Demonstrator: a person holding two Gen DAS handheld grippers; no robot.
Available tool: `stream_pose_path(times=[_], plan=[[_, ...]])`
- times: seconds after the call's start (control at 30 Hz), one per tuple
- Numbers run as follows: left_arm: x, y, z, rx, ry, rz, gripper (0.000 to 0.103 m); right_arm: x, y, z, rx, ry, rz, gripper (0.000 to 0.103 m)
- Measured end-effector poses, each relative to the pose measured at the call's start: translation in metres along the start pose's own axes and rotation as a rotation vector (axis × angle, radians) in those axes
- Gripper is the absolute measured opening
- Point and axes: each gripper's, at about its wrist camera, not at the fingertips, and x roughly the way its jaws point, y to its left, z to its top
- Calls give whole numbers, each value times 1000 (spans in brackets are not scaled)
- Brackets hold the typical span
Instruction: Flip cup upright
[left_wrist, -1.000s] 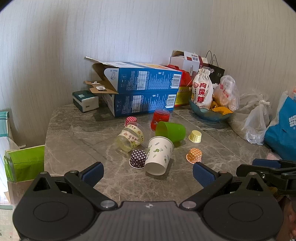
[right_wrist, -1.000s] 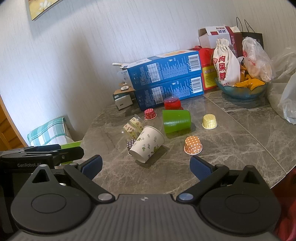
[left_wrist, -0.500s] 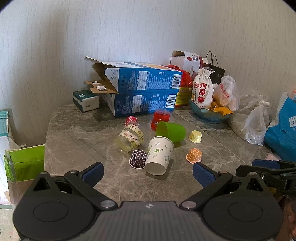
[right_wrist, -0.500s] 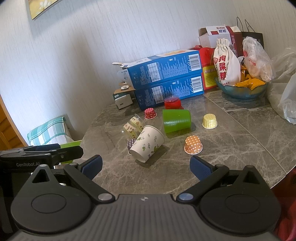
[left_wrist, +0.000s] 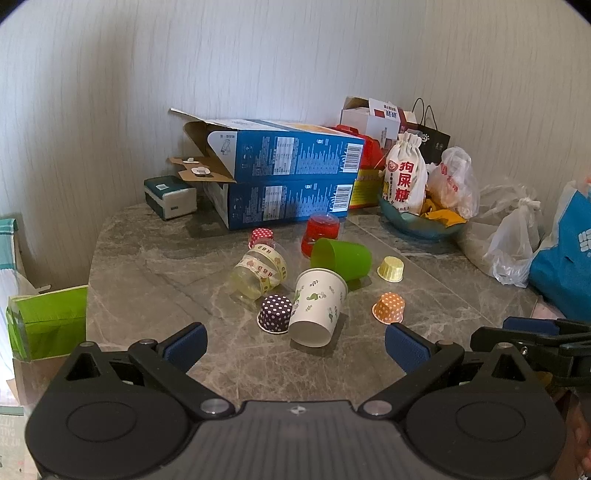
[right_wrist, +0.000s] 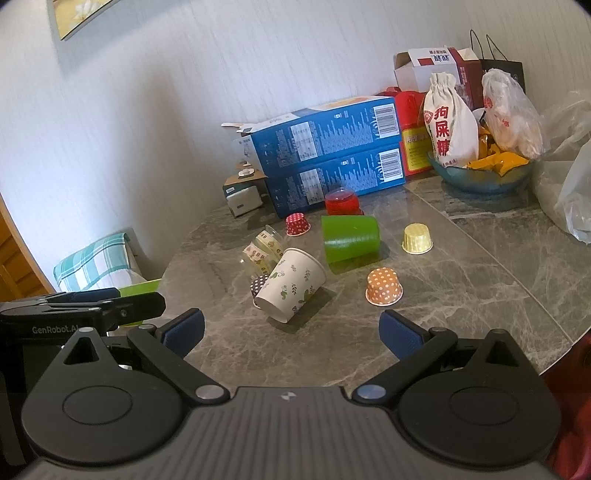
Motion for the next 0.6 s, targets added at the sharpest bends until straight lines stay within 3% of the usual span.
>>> stream_pose_path(times=[0.5,0.6], plan=[[17,3,-1,4,26,8,103,7,-6,0,4,18,-1,102],[21,1,4,70,-1,11,103,11,-9,0,9,25,-4,102]])
